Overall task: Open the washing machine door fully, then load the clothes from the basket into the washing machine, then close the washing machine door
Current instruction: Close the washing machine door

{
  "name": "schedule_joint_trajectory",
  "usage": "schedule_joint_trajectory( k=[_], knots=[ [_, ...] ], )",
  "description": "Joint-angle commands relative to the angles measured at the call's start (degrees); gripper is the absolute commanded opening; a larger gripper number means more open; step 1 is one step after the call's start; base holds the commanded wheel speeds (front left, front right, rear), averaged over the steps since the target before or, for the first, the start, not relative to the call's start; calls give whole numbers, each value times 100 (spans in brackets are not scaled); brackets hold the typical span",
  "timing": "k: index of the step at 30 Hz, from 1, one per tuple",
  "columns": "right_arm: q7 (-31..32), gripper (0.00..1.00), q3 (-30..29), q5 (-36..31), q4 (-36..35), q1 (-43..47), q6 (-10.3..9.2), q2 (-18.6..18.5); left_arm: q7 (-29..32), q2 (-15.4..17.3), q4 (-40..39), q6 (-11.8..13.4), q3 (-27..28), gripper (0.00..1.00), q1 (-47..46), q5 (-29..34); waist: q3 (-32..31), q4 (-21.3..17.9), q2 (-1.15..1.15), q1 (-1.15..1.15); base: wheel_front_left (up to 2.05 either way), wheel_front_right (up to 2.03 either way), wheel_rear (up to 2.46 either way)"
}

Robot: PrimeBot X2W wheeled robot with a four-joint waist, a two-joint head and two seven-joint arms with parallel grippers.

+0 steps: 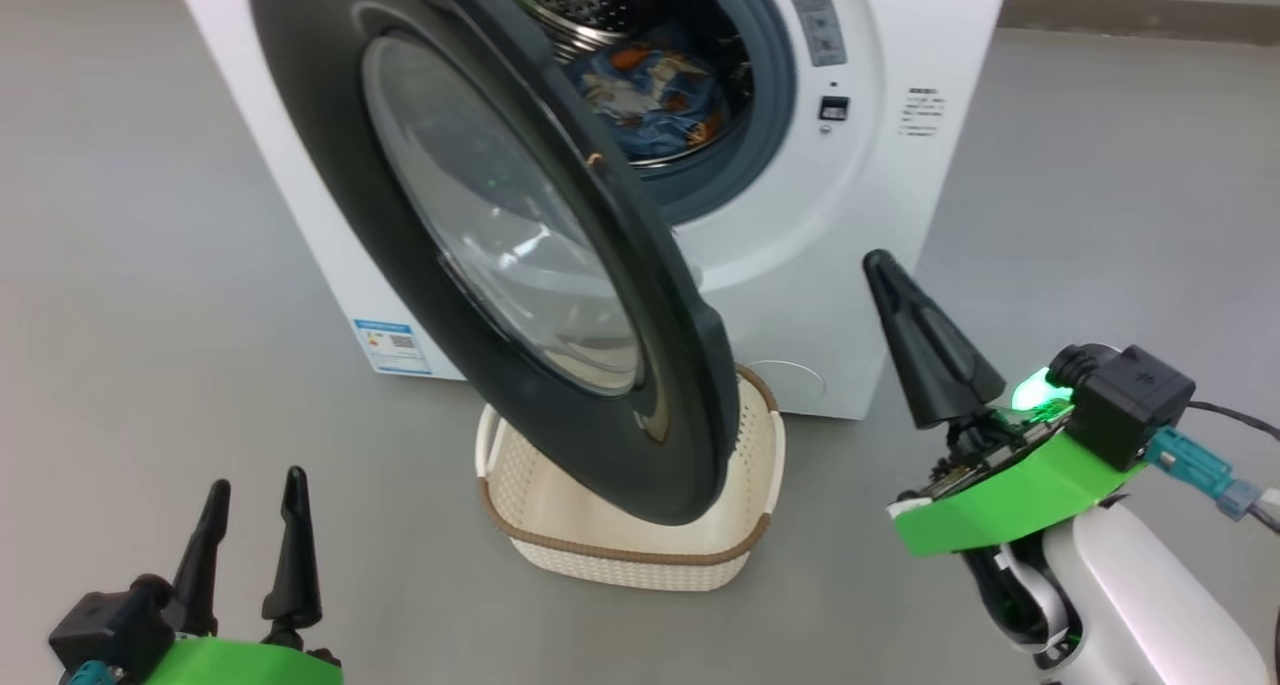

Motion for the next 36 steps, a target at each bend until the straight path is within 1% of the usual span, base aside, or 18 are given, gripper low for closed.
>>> schedule_joint_trajectory(
  k=[1,8,10,14,19,28,36],
  knots=[
    [-45,0,118,-31,-176,-186,25,30,-5,119,-118,-16,164,100,-137,-25,-63,174,0,0,0,0,0],
    [-45,0,569,-25,-510,-192,25,30,-12,102,-109,6,114,100,-102,-37,-135,443,0,0,0,0,0],
    [-45,0,816,-37,-536,-160,25,-4,-12,97,-109,15,97,100,-102,-38,-157,513,0,0,0,0,0],
    [-45,0,1117,-2,-455,-87,25,-9,-15,92,-99,16,69,100,-91,-53,-195,651,0,0,0,0,0],
    [-45,0,1494,69,-121,-124,25,-109,-15,106,-92,11,37,100,-73,-69,-199,819,0,0,0,0,0],
    [-45,0,1934,223,713,-359,25,-321,-32,53,-69,5,-54,100,-108,-93,-87,1074,0,0,0,0,0],
    [-45,0,2286,459,1328,-611,25,-335,-84,16,-17,-6,-54,100,-151,-118,51,1198,0,0,0,0,0]
  ],
)
